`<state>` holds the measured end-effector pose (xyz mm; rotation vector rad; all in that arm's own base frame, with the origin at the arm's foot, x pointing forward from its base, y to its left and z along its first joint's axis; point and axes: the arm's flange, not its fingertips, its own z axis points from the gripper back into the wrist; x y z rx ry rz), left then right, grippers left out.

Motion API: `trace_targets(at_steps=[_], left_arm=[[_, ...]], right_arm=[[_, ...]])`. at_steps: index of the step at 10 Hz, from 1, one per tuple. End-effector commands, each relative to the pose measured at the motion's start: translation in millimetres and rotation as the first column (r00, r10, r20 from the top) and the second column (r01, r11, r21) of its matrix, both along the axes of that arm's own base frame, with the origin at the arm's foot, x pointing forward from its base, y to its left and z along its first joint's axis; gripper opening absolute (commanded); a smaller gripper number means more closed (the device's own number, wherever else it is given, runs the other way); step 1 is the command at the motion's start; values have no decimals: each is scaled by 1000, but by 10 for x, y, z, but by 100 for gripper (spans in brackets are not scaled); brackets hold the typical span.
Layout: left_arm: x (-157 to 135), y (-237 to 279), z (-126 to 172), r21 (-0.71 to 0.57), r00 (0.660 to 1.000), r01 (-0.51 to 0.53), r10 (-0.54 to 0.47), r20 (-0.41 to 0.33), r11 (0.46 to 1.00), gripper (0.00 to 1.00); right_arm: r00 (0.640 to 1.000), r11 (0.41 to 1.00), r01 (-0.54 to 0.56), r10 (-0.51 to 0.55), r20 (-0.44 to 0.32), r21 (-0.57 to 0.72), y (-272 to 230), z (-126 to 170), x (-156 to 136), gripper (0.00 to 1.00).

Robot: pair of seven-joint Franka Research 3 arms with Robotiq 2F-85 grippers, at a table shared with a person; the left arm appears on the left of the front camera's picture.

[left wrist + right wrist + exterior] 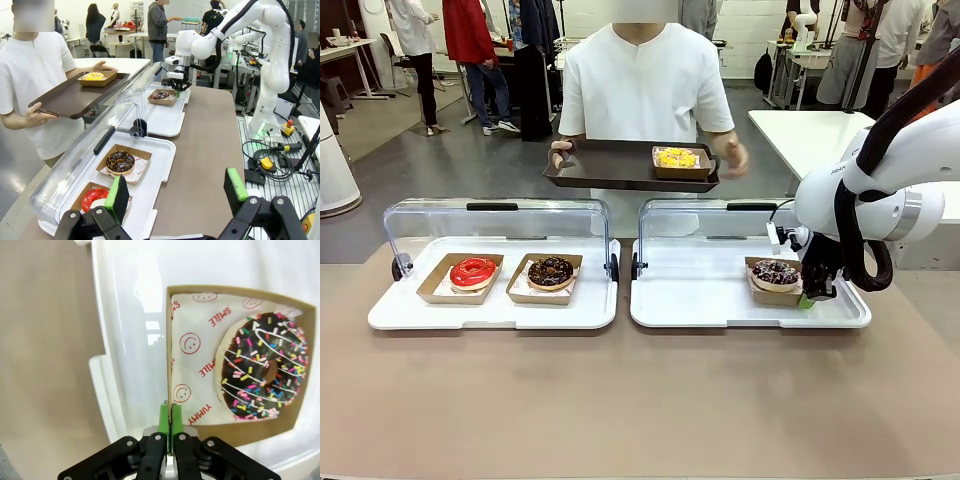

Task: Provide the desired donut to the person.
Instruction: Pick up and lift the Paper togo box containing the Donut pointed at by the person.

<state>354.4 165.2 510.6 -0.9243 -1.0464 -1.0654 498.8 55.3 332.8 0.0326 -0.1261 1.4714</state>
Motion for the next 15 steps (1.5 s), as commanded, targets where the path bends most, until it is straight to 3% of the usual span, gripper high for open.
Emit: trace_targets(at_steps=[1,4,6,9,13,15], left_arm=[[-13,6,15,-6,1000,3,-3,6,1000,100],[-13,6,15,-6,1000,3,-3,6,1000,100],[-13,6,15,-6,1000,3,-3,6,1000,100],[-13,6,15,-6,1000,3,-3,6,1000,100],[-13,6,15,-6,1000,3,-3,6,1000,100],[-13,6,15,-6,1000,3,-3,6,1000,100]], right_arm=[[1000,999,-14,14,7,-30,187,228,-264,0],[997,992,-20,12,-72,-121,444,664,-654,0],[995,985,-77,65,-78,-154,565,926,-939,0],[993,980,-69,50,-104,-187,739,1351,-1294,0],[997,976,-62,71,36,-209,1014,2269,-1508,0],[998,978,-45,52,26,-204,1128,2621,-1504,0]])
